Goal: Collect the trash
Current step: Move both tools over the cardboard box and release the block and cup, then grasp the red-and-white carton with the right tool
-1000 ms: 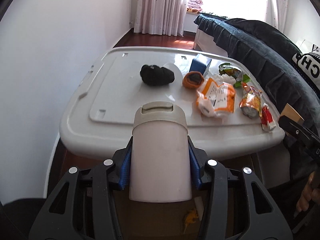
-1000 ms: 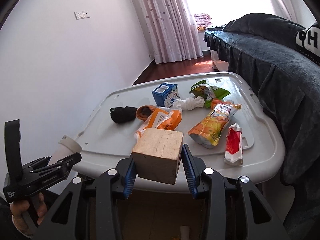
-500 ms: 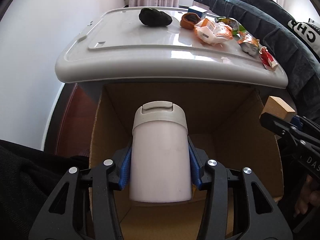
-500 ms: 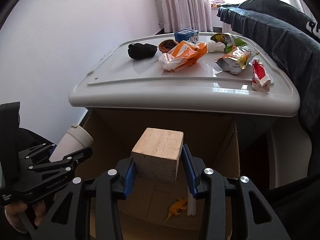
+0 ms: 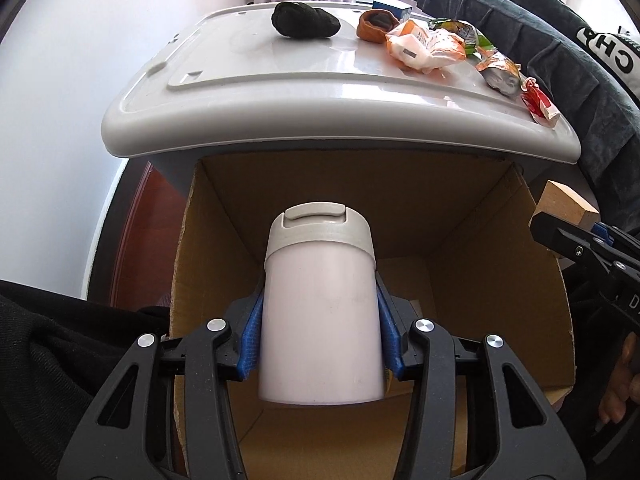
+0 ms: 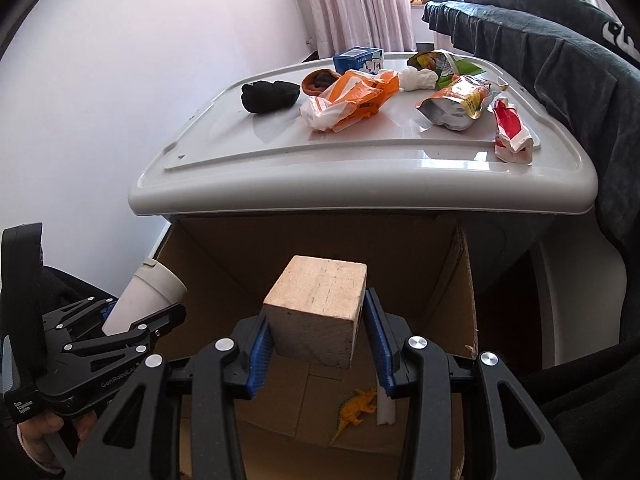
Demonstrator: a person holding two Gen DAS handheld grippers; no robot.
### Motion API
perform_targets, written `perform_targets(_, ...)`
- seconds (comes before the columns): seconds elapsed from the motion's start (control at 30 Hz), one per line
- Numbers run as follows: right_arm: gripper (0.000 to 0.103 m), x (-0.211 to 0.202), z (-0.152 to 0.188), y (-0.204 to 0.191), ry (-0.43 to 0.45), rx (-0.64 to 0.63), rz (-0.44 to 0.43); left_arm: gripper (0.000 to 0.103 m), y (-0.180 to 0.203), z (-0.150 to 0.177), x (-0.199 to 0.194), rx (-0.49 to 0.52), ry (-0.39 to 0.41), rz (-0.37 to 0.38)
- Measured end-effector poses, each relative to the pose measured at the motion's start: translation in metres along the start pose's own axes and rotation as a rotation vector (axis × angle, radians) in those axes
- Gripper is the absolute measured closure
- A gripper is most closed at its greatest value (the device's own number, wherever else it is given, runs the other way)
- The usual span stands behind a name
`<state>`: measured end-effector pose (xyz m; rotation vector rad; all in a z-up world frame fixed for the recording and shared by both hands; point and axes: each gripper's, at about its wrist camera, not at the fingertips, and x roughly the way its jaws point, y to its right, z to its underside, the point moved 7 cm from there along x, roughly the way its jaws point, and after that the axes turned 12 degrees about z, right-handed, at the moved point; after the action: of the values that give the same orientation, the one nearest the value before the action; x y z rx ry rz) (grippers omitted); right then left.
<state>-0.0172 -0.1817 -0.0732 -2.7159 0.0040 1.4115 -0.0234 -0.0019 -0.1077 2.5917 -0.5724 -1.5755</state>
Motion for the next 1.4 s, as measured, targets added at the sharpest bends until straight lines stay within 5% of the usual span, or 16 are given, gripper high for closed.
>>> perform_targets(0.13, 0.060, 0.001, 0.001, -0.001, -0.009, -0.006, -0.001, 0.057, -0.002, 0.000, 0.000, -0.012, 0.001, -0.003)
perform_targets(0.17, 0.057, 0.004, 0.001, -0.002, -0.022, -0.009, 0.001, 0.055, -0.004, -0.001, 0.000, -0.015, 0.005, -0.017)
perform_targets(0.2, 0.039, 0.006, 0.002, -0.002, -0.038, -0.007, 0.014, 0.053, -0.005, -0.002, 0.000, -0.019, 0.005, -0.035)
perform_targets(0.27, 0.032, 0.005, 0.000, 0.002, -0.027, 0.012, 0.025, 0.018, -0.010, -0.002, 0.002, -0.044, -0.001, -0.053)
perform_targets(0.63, 0.033, -0.017, -0.028, 0.049, 0.064, 0.171, 0.106, 0.018, 0.003, -0.012, 0.039, -0.065, -0.107, -0.014)
perform_targets(0.8, 0.033, -0.010, -0.050, 0.081, 0.058, 0.212, 0.156, 0.018, 0.022, -0.031, 0.048, 0.041, -0.038, -0.010)
perform_targets(1.07, 0.037, 0.014, -0.115, 0.121, 0.091, 0.239, 0.233, 0.018, 0.026, -0.037, 0.033, 0.028, 0.032, 0.004)
perform_targets(1.4, 0.047, 0.083, -0.149, 0.148, -0.058, 0.174, 0.338, 0.018, 0.018, -0.034, 0.024, 0.012, 0.061, 0.008)
